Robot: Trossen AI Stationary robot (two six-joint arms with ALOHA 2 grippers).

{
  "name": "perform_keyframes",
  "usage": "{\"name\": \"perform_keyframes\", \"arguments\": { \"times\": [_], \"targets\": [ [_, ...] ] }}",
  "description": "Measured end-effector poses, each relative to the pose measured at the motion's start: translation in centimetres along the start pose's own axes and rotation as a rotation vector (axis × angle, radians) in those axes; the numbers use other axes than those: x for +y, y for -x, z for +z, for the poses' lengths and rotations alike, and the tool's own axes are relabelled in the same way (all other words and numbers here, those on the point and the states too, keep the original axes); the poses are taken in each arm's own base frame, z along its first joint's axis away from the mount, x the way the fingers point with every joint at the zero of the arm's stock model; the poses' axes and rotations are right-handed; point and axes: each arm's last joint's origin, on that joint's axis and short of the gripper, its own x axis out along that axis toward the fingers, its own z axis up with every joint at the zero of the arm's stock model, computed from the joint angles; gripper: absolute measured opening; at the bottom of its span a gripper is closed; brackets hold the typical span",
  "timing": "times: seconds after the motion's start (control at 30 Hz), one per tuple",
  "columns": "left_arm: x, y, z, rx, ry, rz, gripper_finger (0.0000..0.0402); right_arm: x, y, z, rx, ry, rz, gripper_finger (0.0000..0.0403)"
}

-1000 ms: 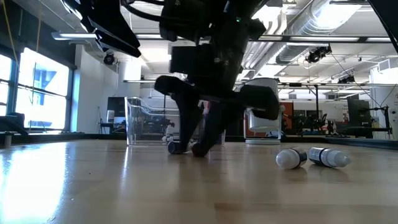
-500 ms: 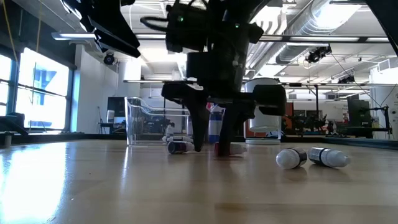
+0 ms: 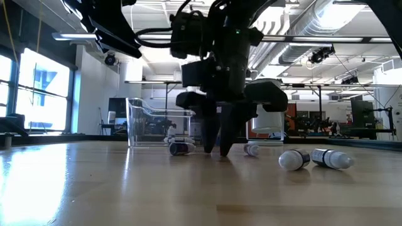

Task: Pick & Place food coloring
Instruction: Put the small red food coloring bottle into the transparent container

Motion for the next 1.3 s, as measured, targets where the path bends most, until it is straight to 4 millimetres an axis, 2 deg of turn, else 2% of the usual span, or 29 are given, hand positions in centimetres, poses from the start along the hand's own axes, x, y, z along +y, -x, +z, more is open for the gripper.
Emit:
{"name": "perform_keyframes", "arguments": {
  "times": [0.17,0.27,0.37,0.43,0.5,0.63,0.8,1.03,1.13,1.3],
  "targets": [
    [0.0,0.0,0.0,0.0,0.0,0.0,0.0168,1.6,2.4,0.4,0.15,-0.023,-0.137,0.0145],
    [0.0,0.0,0.0,0.001,0.0,0.0,0.0168,2.7,4.3,0.4,0.209,-0.201,-0.209,0.0148],
    [0.0,0.0,0.0,0.0,0.0,0.0,0.0168,3.5,5.6,0.1,0.203,-0.4,-0.176,0.0154],
    [0.0,0.0,0.0,0.0,0.0,0.0,0.0168,3.7,6.3,0.0,0.188,-0.406,-0.126,0.0155],
    [0.0,0.0,0.0,0.001,0.0,-0.001,0.0168,3.9,6.5,-0.1,0.171,-0.306,-0.064,0.0154],
    [-0.1,0.0,-0.1,0.013,-0.002,-0.022,0.0168,4.1,6.4,0.5,0.059,-0.081,0.069,0.0143],
    [0.0,0.0,-0.2,0.024,-0.008,-0.021,0.0168,4.3,5.3,0.7,-0.039,-0.004,0.149,0.0127],
    [0.0,0.0,-0.2,0.026,-0.019,-0.019,0.0168,5.3,1.7,-1.6,0.078,0.077,0.075,0.0125],
    [0.0,0.0,-0.2,0.025,-0.019,-0.019,0.0168,5.8,0.8,-2.5,0.139,0.115,0.046,0.0124],
    [0.0,0.0,-0.1,0.016,-0.017,-0.02,0.0168,6.1,-0.1,-3.1,0.139,0.17,-0.009,0.0124]
  ]
}}
